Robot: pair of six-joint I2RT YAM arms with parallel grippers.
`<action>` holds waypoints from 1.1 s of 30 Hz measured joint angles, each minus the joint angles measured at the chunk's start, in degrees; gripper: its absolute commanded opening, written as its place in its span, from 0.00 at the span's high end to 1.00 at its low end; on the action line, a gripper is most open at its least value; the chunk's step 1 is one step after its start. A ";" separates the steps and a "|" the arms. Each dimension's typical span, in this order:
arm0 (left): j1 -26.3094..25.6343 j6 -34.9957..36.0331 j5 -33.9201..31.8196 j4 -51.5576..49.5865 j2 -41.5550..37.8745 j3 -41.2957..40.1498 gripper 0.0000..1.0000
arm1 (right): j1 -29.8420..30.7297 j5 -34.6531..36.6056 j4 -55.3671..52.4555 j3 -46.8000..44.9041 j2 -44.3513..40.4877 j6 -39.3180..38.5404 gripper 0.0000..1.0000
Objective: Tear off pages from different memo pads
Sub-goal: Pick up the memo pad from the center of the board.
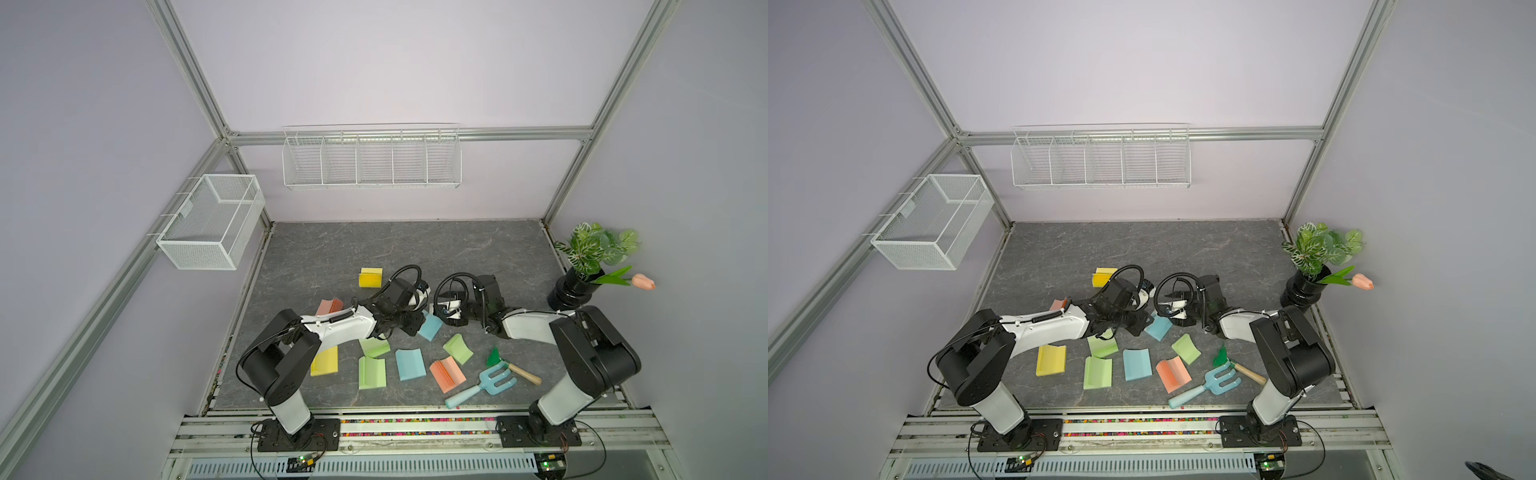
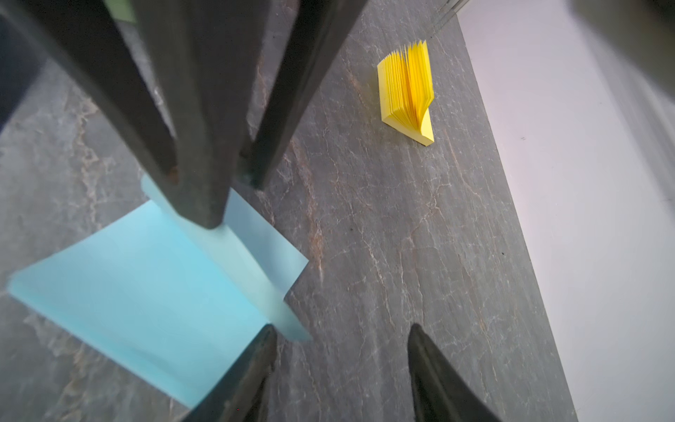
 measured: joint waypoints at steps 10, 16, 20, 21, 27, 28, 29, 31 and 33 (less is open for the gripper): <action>0.20 -6.40 -18.27 4.26 -20.00 -11.69 0.61 | 5.73 4.15 -6.75 1.44 0.92 -9.14 0.44; 1.51 -9.16 -23.58 4.74 -22.71 -12.61 0.61 | 7.93 6.91 -11.39 3.19 0.90 -12.90 0.70; 1.53 -9.79 -23.91 4.55 -22.03 -12.55 0.62 | 8.17 8.35 -16.33 5.84 0.90 -13.38 0.93; 1.53 -9.86 -24.02 4.42 -21.99 -12.55 0.62 | 8.17 8.74 -17.66 6.82 0.90 -13.29 0.93; 1.53 -10.16 -23.82 5.09 -22.10 -12.66 0.62 | 7.13 7.89 -22.58 9.51 -1.90 -9.92 0.93; 1.53 -10.12 -23.17 5.95 -22.29 -12.96 0.62 | 6.60 7.21 -23.26 9.51 -3.21 -8.90 0.93; 1.57 -10.03 -22.12 6.88 -22.58 -13.46 0.61 | 6.08 6.64 -23.80 9.57 -4.59 -8.07 0.94; 1.57 -9.94 -19.67 8.59 -23.34 -14.69 0.60 | 5.29 5.64 -24.46 9.90 -7.17 -6.47 0.94; 1.57 -9.57 -16.83 10.21 -24.17 -15.98 0.57 | 4.81 4.76 -24.92 10.45 -9.57 -4.85 0.94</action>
